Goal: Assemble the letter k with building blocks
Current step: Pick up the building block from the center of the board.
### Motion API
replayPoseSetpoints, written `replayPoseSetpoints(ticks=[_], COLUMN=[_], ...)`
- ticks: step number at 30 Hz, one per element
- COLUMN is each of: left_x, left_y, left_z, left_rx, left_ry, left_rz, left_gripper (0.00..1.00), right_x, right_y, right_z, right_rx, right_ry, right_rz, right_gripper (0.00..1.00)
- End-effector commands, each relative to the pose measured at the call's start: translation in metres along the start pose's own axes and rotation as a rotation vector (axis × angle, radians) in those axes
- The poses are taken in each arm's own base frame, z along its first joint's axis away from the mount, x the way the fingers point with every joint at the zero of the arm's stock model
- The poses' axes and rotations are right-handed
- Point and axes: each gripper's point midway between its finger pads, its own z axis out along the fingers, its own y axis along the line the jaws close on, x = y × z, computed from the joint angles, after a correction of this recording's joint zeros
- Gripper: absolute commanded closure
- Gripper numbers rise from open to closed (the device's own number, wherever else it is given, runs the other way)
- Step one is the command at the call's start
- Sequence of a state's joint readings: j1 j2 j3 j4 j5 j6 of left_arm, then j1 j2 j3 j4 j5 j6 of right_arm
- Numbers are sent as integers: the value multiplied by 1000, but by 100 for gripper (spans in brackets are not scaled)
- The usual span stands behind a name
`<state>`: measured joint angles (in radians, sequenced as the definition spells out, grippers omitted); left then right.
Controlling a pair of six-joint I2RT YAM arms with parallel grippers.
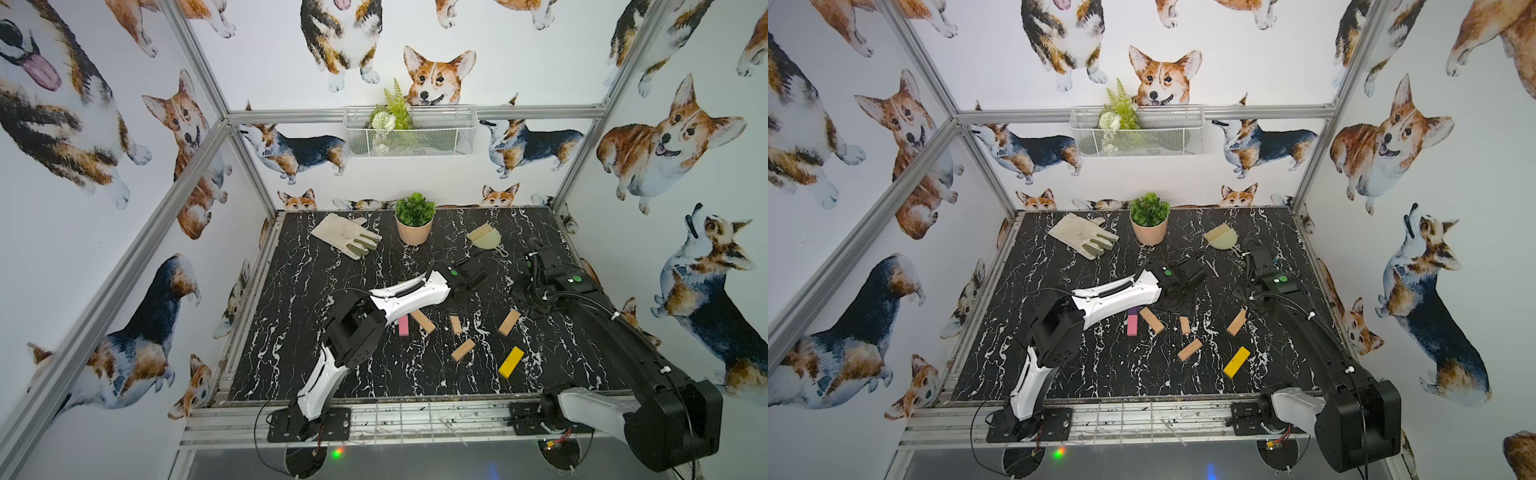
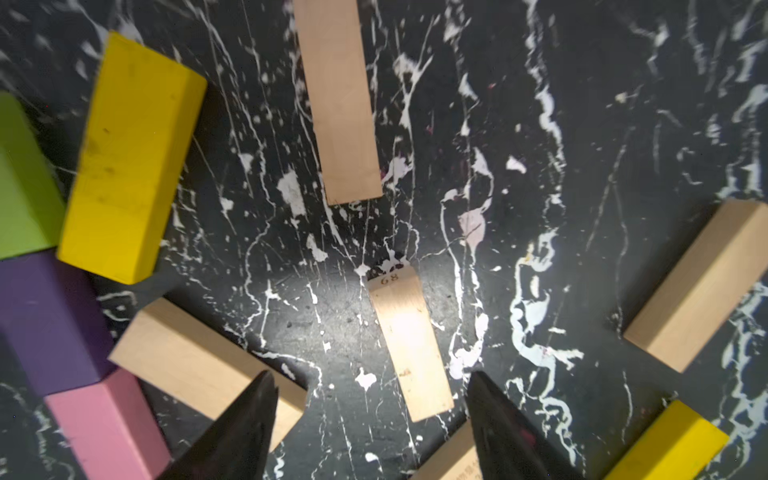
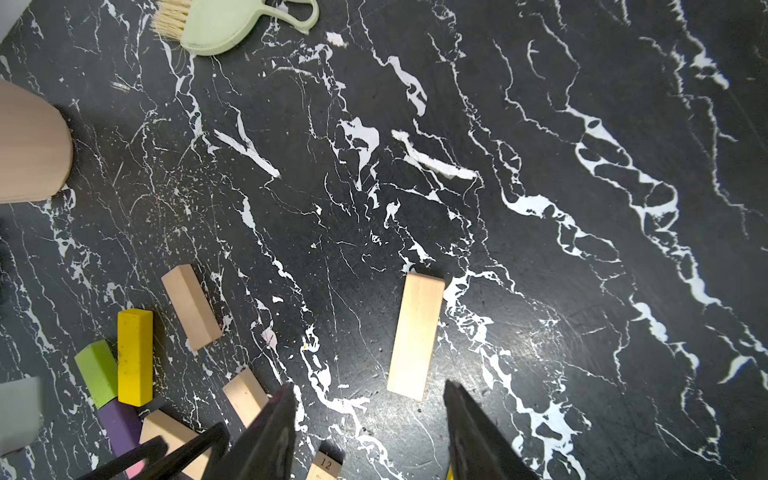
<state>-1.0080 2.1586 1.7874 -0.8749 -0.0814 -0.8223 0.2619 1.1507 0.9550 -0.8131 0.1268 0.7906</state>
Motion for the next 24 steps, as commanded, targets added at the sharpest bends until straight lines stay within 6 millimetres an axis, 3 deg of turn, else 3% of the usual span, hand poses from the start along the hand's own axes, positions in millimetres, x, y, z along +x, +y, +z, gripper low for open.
replayPoseSetpoints(ticks=[1,13,24], left_x=[14,25,18], left_y=[-6,7,2], left_z=[4,28,40], left_rx=[18,-106,-149], left_ry=[80,115,132], left_rz=[-100,-207,-219], left_gripper=[29,32,42], right_x=[1,9,11], right_y=[-3,-5,-5], right_z=[-3,2,-3], right_rx=[4,-1,-33], right_ry=[-6,19,8], right_rz=[1,-4,13], right_gripper=[40,40,40])
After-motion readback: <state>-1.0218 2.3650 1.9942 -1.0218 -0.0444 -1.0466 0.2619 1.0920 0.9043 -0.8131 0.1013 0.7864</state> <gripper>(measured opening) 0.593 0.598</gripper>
